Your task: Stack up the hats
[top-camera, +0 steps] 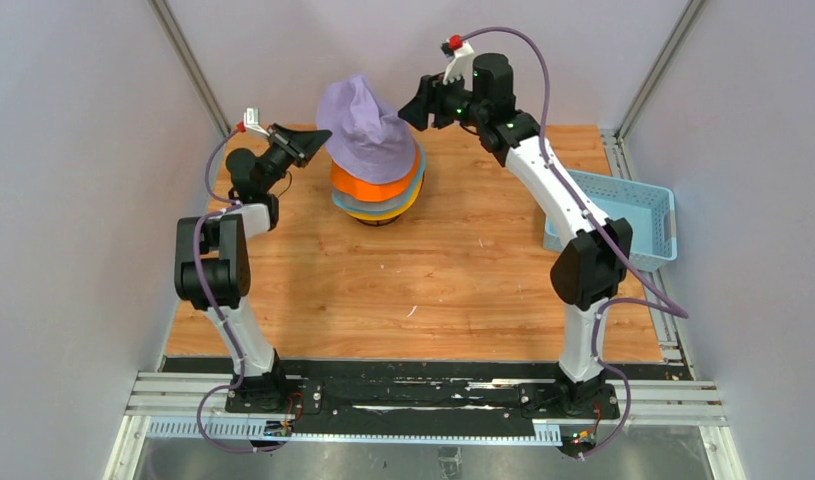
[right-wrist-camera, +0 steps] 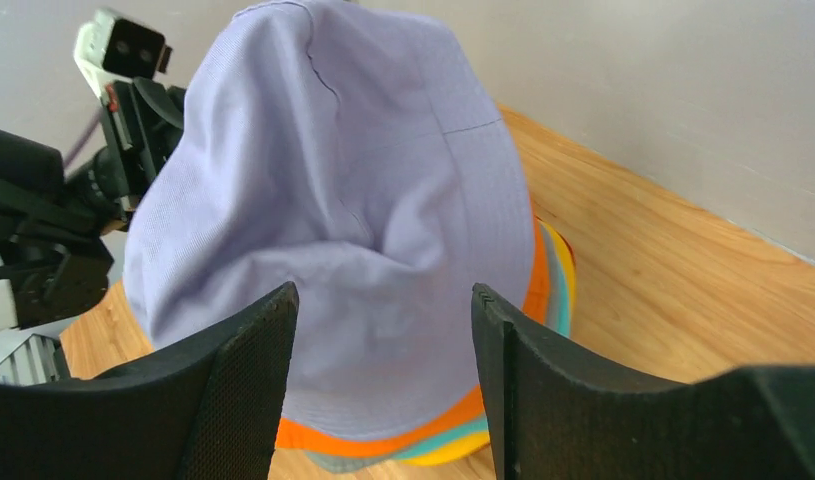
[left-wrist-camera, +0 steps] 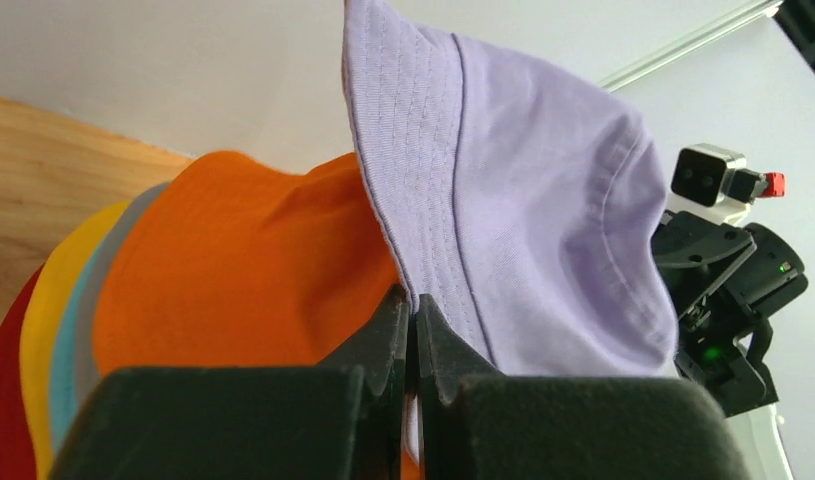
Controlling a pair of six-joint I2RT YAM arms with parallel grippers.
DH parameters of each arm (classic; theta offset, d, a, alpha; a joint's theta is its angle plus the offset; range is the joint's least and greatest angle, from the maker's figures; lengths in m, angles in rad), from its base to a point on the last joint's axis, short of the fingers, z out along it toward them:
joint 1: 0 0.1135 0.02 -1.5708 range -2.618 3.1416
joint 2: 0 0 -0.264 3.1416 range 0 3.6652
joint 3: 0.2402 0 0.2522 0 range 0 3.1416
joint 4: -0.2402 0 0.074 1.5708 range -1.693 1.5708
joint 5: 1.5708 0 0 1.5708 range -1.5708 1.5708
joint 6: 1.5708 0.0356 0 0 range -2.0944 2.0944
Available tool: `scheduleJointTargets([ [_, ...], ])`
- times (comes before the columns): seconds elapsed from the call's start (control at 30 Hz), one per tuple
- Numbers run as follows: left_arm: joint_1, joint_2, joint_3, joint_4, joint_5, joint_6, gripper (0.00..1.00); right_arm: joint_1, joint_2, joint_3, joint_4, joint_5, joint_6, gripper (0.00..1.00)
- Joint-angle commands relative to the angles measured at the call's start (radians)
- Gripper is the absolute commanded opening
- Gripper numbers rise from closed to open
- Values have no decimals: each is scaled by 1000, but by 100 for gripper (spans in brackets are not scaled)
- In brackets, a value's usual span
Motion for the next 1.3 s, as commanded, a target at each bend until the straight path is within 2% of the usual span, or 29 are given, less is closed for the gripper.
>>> scheduleJointTargets([
  [0.0,21,105,-38,362,29,-212,0,-53,-111,-105,125,-1,16,64],
  [0.17,27,154,-85,478,21,-253,0,-91,-133,-197,166,-26,42,64],
  [0.5,27,172,-169,487,21,-178,0,-144,-144,-400,340,-127,136,63],
  [0.83,28,243,-211,487,37,-132,0,-192,-87,-547,710,-366,439,57],
  [1.27,29,271,-134,487,47,-153,0,-188,49,-585,998,-449,697,57],
])
